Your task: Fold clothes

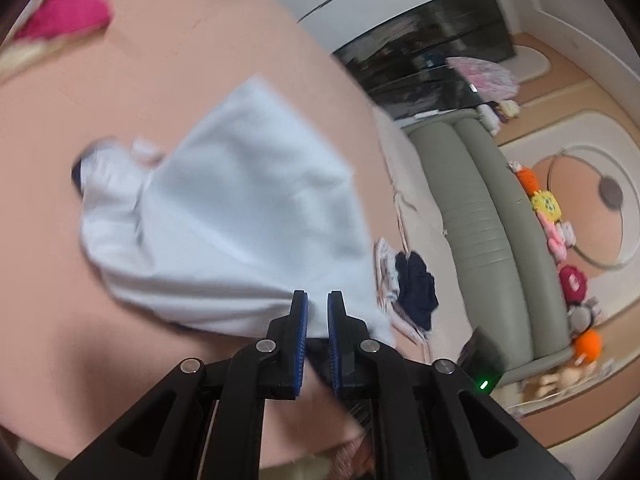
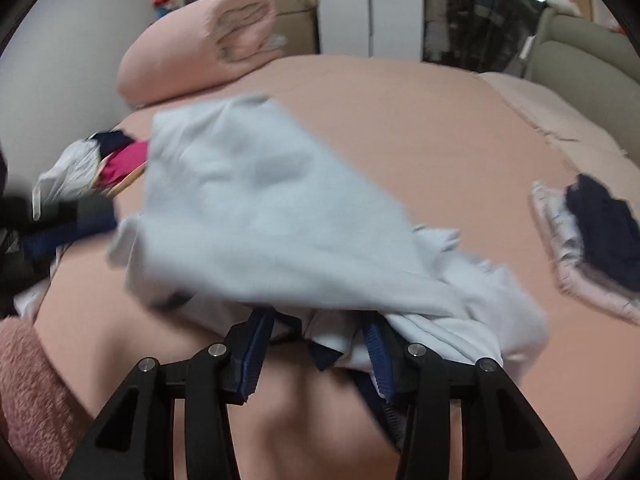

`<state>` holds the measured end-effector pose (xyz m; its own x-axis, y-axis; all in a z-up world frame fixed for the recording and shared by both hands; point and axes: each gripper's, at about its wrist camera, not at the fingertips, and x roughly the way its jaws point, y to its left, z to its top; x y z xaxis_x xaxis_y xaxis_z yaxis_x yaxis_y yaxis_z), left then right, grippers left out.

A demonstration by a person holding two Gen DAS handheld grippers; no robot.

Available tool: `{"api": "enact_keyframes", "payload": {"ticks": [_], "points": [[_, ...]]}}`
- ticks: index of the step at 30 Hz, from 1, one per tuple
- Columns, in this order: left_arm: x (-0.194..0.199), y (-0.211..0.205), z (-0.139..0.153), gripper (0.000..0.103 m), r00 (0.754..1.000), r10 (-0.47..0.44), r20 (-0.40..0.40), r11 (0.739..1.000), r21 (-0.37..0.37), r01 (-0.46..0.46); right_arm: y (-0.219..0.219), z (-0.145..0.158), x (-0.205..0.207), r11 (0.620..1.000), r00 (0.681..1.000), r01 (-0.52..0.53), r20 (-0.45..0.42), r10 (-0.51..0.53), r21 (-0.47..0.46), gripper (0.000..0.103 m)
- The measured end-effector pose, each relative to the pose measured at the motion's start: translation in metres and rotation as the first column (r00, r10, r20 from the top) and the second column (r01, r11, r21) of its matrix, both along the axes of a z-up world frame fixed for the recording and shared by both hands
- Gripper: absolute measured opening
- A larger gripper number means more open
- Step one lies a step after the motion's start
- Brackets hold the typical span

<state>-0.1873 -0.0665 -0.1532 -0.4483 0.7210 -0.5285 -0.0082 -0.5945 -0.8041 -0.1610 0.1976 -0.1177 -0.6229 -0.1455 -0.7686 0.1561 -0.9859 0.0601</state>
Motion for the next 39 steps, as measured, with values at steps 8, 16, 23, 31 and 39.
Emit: {"api": "enact_keyframes", "payload": {"ticks": [8, 16, 23, 31, 39], "points": [[0.01, 0.035, -0.042, 0.022, 0.995, -0.045, 0.085, 0.946, -0.315, 0.07, -0.009, 0.036, 0.023, 0.993, 0.994, 0.056, -0.084, -0.065, -0.101, 0.044], [-0.006, 0.056, -0.017, 0.052, 0.995, -0.054, -0.085, 0.755, -0.655, -0.014, -0.011, 0.032, 0.006, 0.998, 0.997, 0.015, -0.08, -0.02, -0.062, 0.044], [-0.036, 0.047, 0.016, 0.016, 0.982, -0.091, -0.164, 0.721, -0.692, -0.049, 0.01, 0.025, 0.026, 0.991, 0.999, 0.037, -0.026, -0.04, -0.128, 0.045], [-0.086, 0.04, 0.047, 0.016, 0.974, -0.137, -0.178, 0.794, -0.608, 0.0, -0.039, 0.021, 0.048, 0.997, 0.997, -0.072, -0.038, 0.072, 0.001, 0.045], [-0.07, 0.035, 0.036, 0.016, 0.96, -0.22, -0.174, 0.729, -0.683, 0.044, -0.048, 0.01, 0.011, 0.972, 0.991, 0.065, -0.125, -0.038, 0.225, 0.049]]}}
